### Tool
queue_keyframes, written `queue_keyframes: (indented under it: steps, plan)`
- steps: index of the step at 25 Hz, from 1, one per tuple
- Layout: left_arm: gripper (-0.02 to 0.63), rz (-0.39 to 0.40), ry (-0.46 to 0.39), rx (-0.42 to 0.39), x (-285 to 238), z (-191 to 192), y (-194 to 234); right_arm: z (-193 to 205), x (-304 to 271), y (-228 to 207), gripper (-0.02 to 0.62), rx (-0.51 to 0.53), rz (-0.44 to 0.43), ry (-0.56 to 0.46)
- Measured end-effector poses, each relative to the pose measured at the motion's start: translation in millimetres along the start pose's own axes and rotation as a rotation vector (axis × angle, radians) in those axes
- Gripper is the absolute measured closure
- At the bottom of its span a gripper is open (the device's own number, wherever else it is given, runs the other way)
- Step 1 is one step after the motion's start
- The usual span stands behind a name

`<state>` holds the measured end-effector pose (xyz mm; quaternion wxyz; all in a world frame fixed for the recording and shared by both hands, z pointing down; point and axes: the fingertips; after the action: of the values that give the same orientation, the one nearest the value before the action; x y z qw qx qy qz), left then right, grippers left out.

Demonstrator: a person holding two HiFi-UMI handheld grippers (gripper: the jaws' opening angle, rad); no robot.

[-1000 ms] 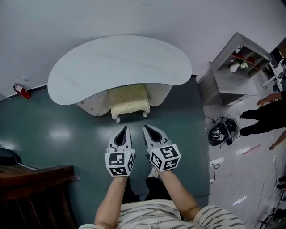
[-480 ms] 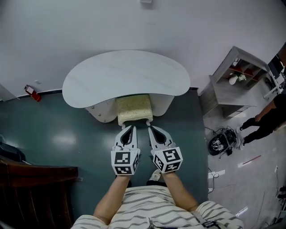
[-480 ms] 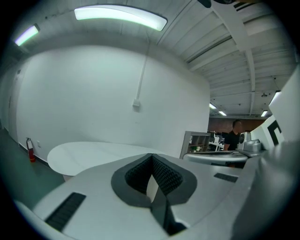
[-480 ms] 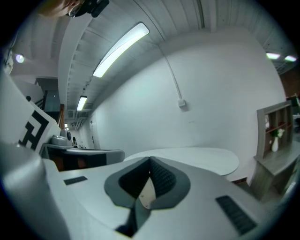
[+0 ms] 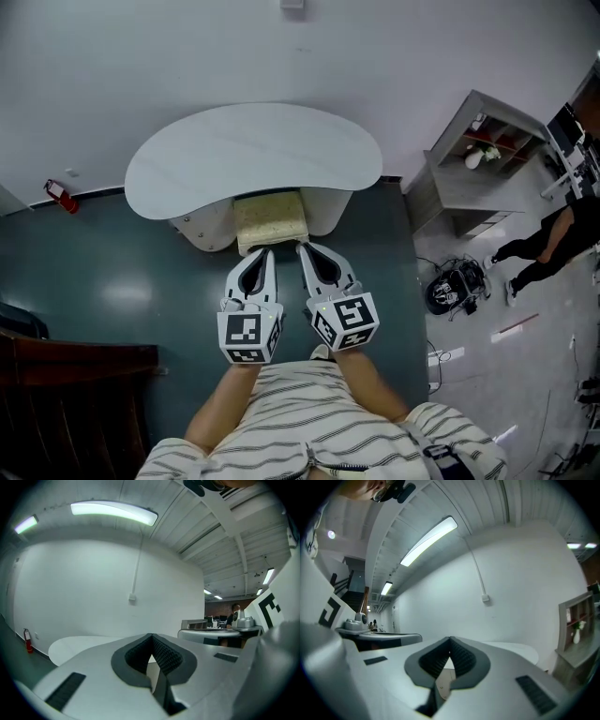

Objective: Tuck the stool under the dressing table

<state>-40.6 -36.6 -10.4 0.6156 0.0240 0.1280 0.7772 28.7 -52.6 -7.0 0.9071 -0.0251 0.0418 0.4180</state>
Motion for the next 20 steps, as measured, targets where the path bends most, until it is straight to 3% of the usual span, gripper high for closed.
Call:
queue_keyframes:
  steps: [20]
  plan:
    - [0.601,0.041,-0.069,-0.022,6.9,-23.1,-6.0,-27.5,10.5,-0.9,0.583,0.042,0.026,-0.077]
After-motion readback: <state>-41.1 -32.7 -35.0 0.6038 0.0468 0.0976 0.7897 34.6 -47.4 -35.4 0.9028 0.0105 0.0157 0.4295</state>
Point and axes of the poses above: the fingertips, and each gripper's own axes: x backward along the fingers, y to its left, z out of its underside, and after that the axes turned 7 degrees about x, right-handed
